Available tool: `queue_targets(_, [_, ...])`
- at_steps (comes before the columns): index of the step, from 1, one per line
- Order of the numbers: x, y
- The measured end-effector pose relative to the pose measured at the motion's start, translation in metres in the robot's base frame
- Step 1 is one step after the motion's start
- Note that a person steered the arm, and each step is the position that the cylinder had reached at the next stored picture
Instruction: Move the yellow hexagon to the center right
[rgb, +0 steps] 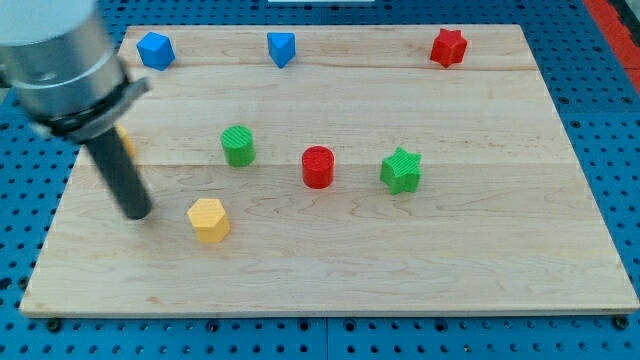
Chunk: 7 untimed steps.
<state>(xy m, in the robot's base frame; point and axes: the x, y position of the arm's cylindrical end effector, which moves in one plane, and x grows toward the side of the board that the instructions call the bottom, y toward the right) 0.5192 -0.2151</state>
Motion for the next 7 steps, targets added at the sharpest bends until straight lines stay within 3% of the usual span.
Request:
queue_targets(1, [0.010,0.061])
queue_targets(2, [-0.021,0.149])
queue_targets(4, [0.002,0.260])
queue_targets(7, [0.030,0.150])
